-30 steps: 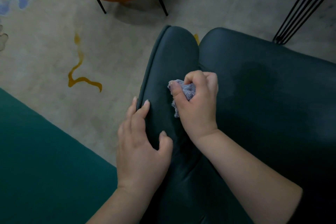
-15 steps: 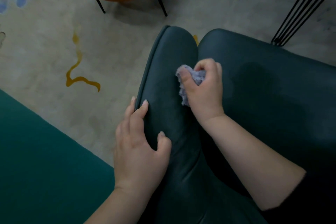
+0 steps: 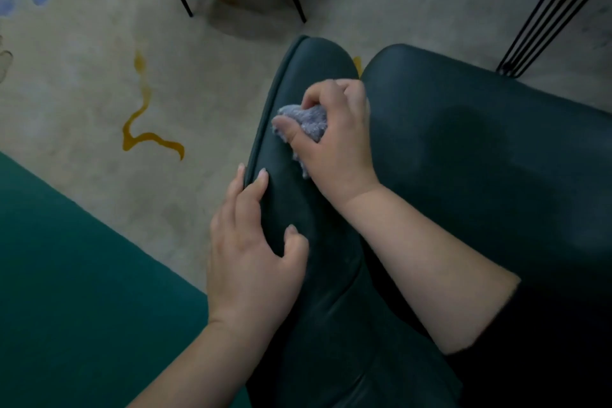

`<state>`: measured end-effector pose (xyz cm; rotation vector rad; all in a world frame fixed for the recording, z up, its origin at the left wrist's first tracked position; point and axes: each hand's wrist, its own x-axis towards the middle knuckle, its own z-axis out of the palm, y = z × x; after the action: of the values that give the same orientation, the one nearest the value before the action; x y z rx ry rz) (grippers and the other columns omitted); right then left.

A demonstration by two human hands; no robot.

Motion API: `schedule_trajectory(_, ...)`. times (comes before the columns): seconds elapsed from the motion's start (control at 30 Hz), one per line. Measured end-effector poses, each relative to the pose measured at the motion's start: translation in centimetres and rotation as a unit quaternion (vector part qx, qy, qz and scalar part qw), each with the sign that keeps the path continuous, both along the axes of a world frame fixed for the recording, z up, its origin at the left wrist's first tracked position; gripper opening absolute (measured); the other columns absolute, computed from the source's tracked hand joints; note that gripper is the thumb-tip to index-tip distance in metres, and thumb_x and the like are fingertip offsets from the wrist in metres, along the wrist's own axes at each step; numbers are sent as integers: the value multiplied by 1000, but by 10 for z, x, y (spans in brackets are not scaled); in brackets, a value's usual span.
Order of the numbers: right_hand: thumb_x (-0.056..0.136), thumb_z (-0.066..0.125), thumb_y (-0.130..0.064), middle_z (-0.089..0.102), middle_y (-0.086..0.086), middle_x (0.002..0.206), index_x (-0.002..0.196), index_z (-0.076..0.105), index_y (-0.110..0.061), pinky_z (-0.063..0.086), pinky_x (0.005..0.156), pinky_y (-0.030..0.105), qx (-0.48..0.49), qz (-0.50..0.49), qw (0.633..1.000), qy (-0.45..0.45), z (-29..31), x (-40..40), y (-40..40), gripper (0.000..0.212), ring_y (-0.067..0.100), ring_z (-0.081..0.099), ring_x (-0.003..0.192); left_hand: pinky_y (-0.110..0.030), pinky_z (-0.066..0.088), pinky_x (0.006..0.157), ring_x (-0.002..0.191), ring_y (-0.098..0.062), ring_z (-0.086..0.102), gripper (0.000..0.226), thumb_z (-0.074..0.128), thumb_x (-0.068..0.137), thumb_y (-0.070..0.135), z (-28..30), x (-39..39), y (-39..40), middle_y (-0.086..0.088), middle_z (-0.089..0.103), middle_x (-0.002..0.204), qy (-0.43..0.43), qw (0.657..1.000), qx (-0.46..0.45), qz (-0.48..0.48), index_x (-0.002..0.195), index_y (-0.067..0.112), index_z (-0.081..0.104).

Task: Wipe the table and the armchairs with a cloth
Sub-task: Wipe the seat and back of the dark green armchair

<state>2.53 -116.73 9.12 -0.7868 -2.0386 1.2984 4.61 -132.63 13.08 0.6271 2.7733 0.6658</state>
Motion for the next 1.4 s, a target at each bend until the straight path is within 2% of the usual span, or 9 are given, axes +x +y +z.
schedule_trajectory(0.17,79,70,-28,42,7,97,87,57,-6,43,89,43,10,-29,999,-10,-12,-1,9,27,28,49,95,-21,16,108,138,-7,21,68,48,74,39,1,0,1,11,23,153,-3,1000,-4,-4,141,30,34)
schedule_trajectory(0.37,85,65,-34,39,1,101,86,46,-18,44,91,33,-145,-115,979,-81,-16,9,34,24,22,52,96,-23,18,108,138,-11,23,69,46,74,39,3,1,2,12,21,154,-9,1000,-8,-2,141,31,33)
schedule_trajectory(0.63,75,70,-36,41,3,99,89,57,-14,42,92,42,-1,-18,1000,-12,-3,-26,23,29,27,49,98,-24,19,105,137,-7,21,69,43,72,44,1,0,1,16,20,153,-6,1000,-6,-5,139,37,29)
schedule_trajectory(0.8,84,66,-35,55,23,108,79,46,-21,49,54,30,-243,-143,955,-89,-49,11,39,25,25,59,70,-22,17,105,136,-9,22,69,46,73,41,3,-1,1,12,23,153,-4,1000,-5,-6,140,31,33)
schedule_trajectory(0.87,86,63,-39,57,25,112,81,45,-22,51,55,34,-303,-153,931,-135,-57,28,36,25,26,61,70,-23,17,106,137,-10,23,69,48,73,39,3,-1,2,10,24,153,-4,1000,-3,-7,140,30,34)
schedule_trajectory(1.03,80,64,-44,51,2,98,80,43,-36,41,74,11,-109,-72,991,9,-21,19,8,23,4,53,84,-19,14,108,138,-13,25,68,50,74,35,2,-1,1,4,28,152,-4,1000,7,-10,140,25,38)
schedule_trajectory(1.13,76,67,-43,41,-5,96,82,43,-35,39,83,19,-59,-57,997,-4,-23,24,-8,26,15,50,91,-15,12,106,137,-12,24,67,48,74,36,1,-1,0,6,27,152,0,1000,8,-7,140,26,37)
schedule_trajectory(1.3,86,63,-36,56,19,102,79,44,-28,49,74,36,-285,-99,949,-92,-58,55,2,22,30,58,84,-22,16,107,137,-11,22,65,50,77,34,1,1,2,7,26,153,-3,1000,8,-6,140,26,36)
schedule_trajectory(1.4,92,58,-32,57,6,77,82,46,-16,45,57,26,-405,-79,891,-187,-79,99,-29,22,19,54,68,-23,16,107,137,-11,22,65,54,79,31,2,1,1,8,24,153,-8,1000,6,-3,141,27,35)
